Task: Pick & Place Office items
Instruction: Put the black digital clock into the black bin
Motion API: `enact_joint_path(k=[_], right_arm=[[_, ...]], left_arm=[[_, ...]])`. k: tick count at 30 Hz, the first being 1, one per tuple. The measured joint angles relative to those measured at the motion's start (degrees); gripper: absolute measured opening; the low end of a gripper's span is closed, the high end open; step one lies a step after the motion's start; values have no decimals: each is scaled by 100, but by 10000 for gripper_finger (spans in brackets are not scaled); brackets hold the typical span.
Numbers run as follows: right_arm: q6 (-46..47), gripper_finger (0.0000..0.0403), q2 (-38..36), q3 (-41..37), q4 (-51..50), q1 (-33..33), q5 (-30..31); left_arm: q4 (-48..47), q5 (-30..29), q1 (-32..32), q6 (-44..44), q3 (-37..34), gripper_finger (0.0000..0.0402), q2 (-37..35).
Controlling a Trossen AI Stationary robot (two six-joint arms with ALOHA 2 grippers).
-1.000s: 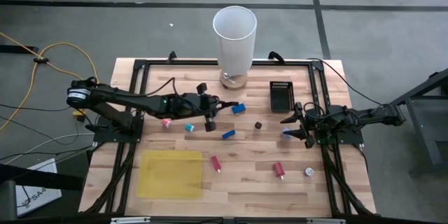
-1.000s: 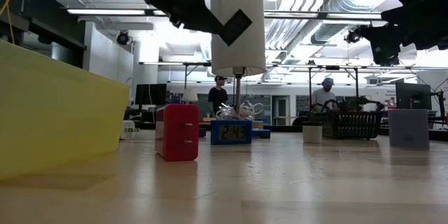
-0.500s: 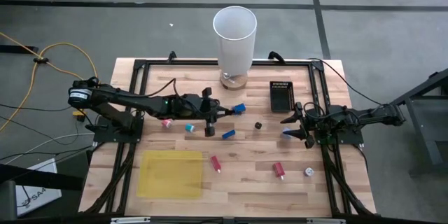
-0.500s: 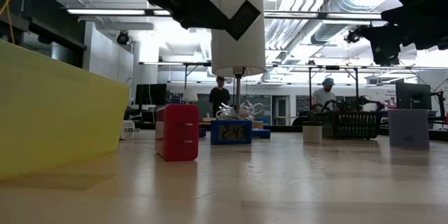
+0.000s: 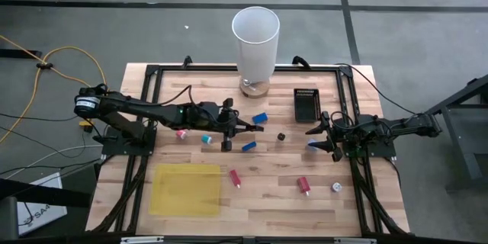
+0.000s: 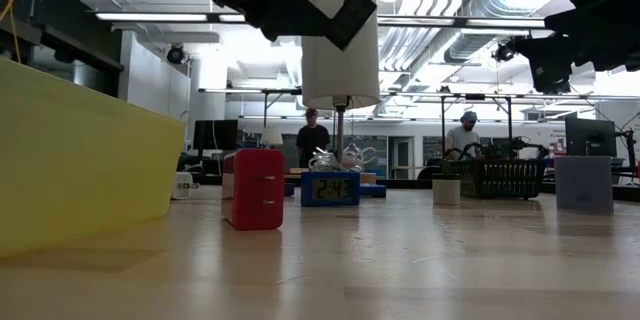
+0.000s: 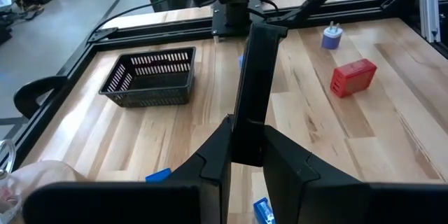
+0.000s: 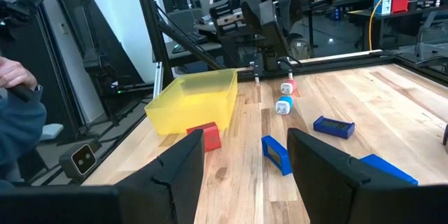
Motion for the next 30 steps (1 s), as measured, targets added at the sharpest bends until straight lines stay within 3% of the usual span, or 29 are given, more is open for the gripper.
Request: enact_joint_path(k=[30], right_arm=[[-1,191,0,-2,-1,0,1]], left_arm=[[-1,3,-68,-4,0,56,-4]])
